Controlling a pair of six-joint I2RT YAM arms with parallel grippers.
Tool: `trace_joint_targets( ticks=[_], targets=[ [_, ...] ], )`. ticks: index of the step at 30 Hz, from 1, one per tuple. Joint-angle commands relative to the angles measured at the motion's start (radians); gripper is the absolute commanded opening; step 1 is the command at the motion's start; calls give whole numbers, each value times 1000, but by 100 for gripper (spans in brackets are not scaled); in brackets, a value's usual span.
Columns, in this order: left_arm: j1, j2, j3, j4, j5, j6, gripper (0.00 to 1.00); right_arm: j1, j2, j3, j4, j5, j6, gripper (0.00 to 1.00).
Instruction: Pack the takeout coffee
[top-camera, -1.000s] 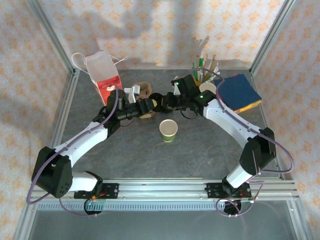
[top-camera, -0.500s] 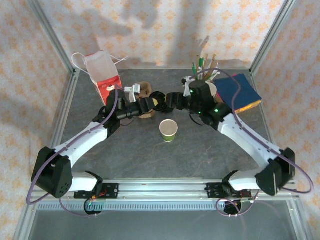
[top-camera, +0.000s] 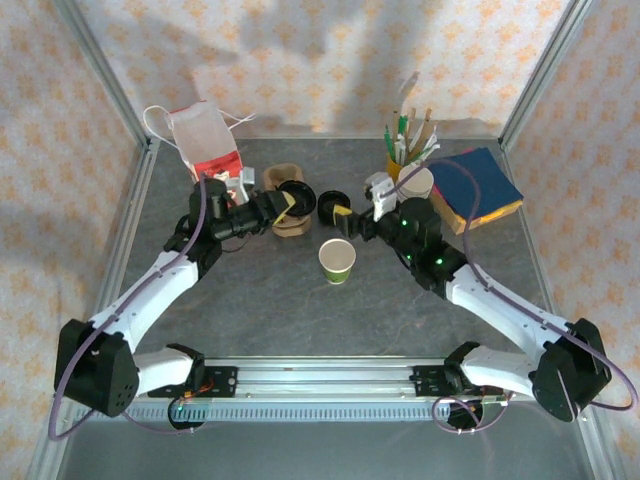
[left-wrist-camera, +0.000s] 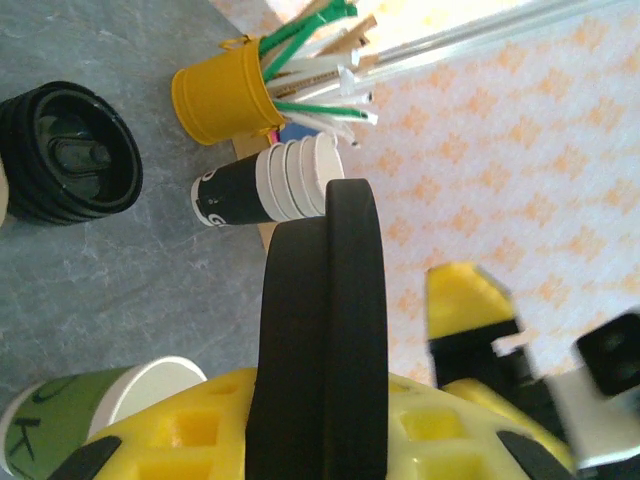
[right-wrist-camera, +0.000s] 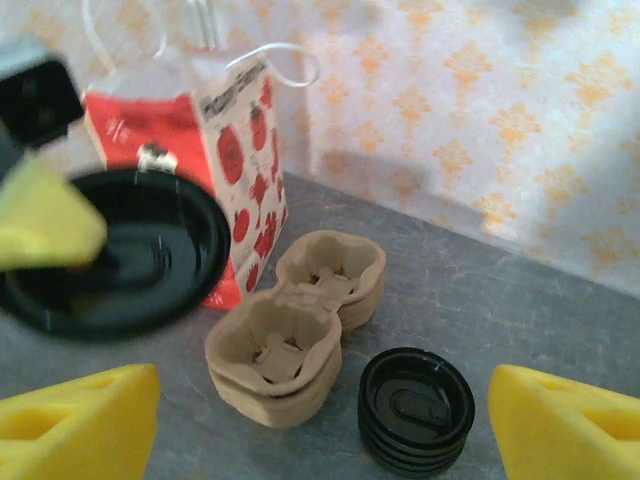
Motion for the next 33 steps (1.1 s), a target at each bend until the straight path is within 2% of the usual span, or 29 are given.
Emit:
trace_joint_targets(
  ticks=[1,3,7,13,23,27,29,33],
  targets=[
    [26,-47,-19,-46,37,-161,17,15,-20,-3,125,-103,-255,83],
    [26,-65,-32,-21,46,-222,17,19,-23,7,77,-142,-349,82],
    [24,-84,-61,21,54,-302,14,47,-21,-10,98,-112,-504,77],
    [-5,-83,-61,34,45,-321,14,108,19,-13,136,-75,-715,73],
    [-78,-45,-77,147,45,-382,12,135,91,44,114,-45,-790,58],
    [-82,-44,-42,52,32,-312,13,135,81,38,114,-47,-808,49],
    [-82,-34,-27,7,34,-283,13,134,71,37,111,-49,-808,49],
    [-82,-33,-55,42,24,-307,13,135,51,21,98,-42,-829,51]
  ],
)
